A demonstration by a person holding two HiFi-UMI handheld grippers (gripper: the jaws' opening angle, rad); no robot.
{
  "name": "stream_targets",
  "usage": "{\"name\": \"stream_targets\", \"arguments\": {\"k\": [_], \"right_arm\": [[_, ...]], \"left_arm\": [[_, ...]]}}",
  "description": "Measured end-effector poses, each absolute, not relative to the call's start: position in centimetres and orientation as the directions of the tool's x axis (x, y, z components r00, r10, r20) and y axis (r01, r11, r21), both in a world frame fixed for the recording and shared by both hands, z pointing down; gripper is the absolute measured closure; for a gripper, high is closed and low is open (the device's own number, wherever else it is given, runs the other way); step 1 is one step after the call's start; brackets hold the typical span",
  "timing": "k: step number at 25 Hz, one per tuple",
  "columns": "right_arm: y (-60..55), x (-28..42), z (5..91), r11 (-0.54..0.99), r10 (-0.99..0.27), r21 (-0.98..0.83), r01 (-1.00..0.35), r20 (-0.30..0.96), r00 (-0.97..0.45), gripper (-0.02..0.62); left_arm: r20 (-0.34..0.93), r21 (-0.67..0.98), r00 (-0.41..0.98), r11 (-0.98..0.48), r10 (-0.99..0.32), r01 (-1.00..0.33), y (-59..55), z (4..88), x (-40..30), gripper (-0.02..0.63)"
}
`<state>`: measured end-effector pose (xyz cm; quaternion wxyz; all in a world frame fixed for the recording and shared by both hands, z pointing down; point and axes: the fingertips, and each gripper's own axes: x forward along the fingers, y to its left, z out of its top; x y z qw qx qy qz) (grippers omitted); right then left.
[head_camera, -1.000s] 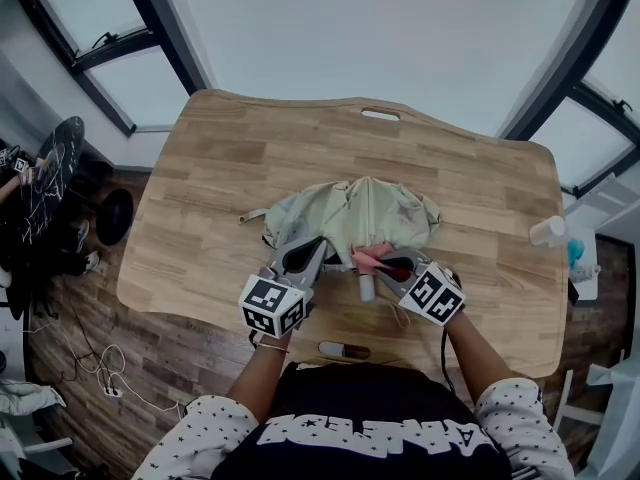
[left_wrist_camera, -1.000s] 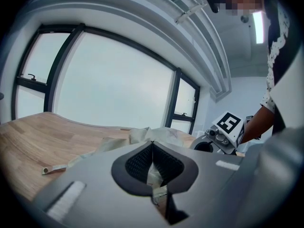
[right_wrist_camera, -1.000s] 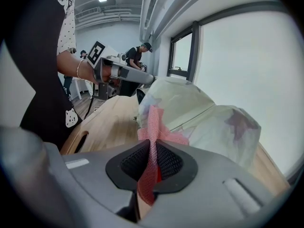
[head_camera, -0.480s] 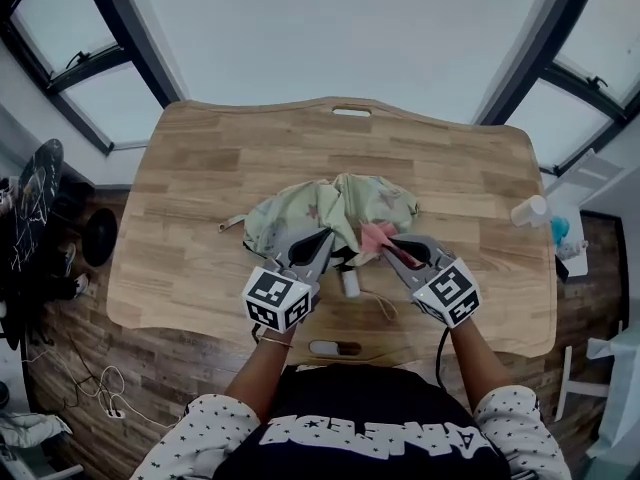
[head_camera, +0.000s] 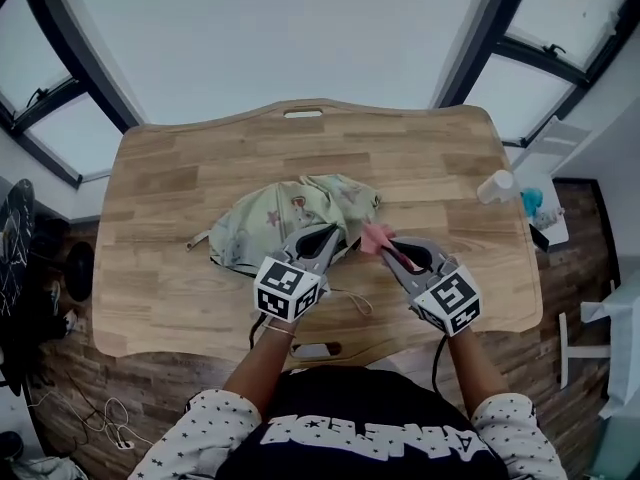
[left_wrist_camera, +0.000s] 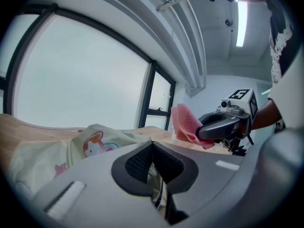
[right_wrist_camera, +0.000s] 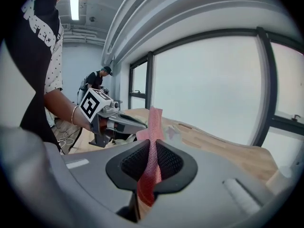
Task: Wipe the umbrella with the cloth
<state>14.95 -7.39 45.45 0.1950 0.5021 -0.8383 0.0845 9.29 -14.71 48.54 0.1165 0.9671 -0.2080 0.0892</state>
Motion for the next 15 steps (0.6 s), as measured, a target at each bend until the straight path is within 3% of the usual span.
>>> {"name": "stream_targets", "arguments": {"k": [15], "right_arm": [[-8.9, 14.1, 43.8, 0.46, -0.829, 0.047, -0.887, 0.38, -0.41, 0.549]], "left_arm": [[0.36, 0.2, 0.882, -0.898, -0.305, -0.392, -14.4, 53.5, 12.2, 0.604]]}}
